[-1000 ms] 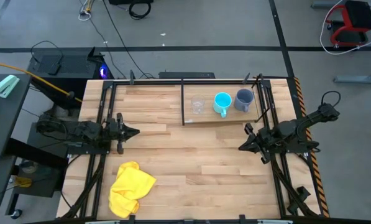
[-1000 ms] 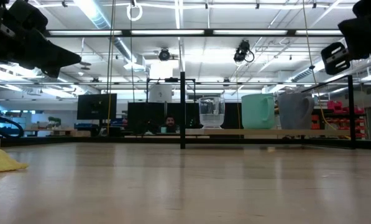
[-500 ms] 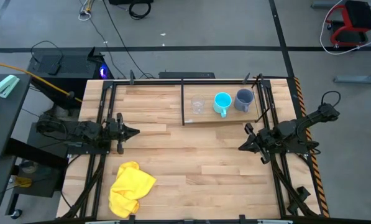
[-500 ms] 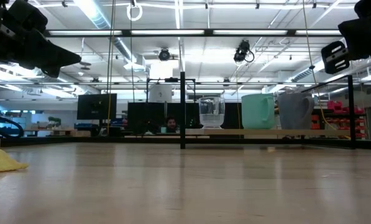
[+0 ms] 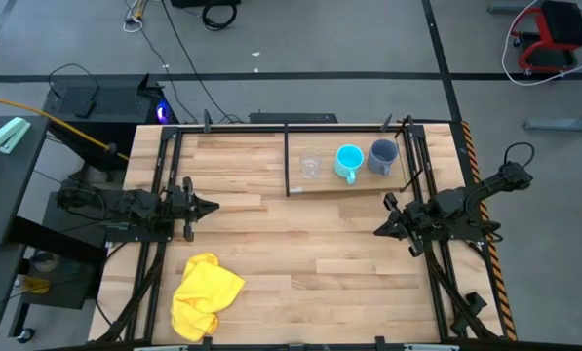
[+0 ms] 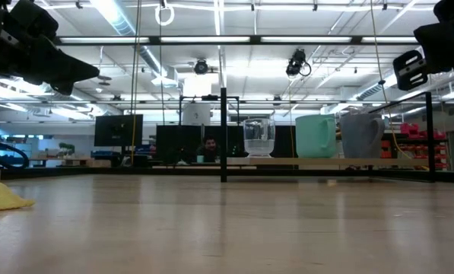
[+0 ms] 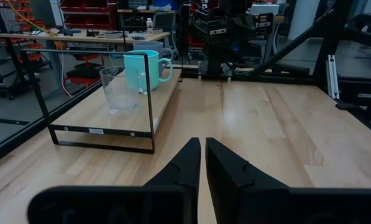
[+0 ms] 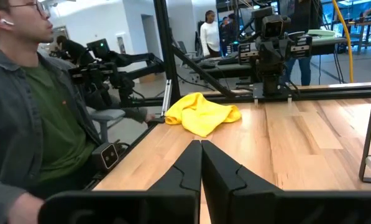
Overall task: Stack small to large cups/mugs on shelf
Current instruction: Return to Home Position
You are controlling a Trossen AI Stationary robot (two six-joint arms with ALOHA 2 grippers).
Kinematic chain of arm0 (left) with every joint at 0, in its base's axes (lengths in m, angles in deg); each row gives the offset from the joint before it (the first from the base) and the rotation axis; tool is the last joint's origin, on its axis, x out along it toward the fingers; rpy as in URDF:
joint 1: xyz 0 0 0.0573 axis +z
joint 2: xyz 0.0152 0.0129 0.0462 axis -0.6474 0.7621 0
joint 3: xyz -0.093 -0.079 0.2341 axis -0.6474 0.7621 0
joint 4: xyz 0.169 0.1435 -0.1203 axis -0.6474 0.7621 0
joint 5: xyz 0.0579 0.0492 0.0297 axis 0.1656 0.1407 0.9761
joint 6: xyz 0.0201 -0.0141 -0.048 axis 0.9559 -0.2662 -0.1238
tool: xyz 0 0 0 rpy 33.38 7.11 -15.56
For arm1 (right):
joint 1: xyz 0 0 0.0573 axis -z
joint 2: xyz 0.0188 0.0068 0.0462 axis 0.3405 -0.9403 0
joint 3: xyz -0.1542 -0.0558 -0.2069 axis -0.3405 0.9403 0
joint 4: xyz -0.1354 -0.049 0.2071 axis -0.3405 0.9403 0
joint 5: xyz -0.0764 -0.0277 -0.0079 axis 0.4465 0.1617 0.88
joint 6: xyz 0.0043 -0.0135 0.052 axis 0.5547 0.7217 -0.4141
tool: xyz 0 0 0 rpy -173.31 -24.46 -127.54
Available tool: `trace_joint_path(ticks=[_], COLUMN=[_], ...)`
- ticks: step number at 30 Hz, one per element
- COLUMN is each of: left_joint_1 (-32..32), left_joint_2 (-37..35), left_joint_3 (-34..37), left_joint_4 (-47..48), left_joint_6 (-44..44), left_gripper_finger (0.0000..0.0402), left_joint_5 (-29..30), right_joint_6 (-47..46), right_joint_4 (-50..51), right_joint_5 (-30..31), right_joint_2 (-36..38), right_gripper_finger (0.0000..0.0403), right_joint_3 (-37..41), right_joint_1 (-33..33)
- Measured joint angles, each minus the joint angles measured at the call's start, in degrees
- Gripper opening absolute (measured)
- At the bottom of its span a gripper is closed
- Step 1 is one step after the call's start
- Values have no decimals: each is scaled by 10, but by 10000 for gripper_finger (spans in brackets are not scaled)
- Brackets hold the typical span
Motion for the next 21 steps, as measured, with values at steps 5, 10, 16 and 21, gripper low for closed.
trace_joint_path(ticks=[5,10,16,21], left_joint_1=[0,0,0,0], left_joint_2=[0,0,0,0], left_joint_3=[0,0,0,0], left_joint_4=[0,0,0,0], left_joint_6=[0,0,0,0], left_gripper_finger=[25,24,32,36], left_joint_5=[0,0,0,0], right_joint_6=[0,0,0,0], right_joint_4=[0,0,0,0], right_joint_5=[0,0,0,0], right_joint_2=[0,0,0,0], right_gripper_finger=[16,16,16,16], right_joint_3=[0,0,0,0], right_joint_1=[0,0,0,0])
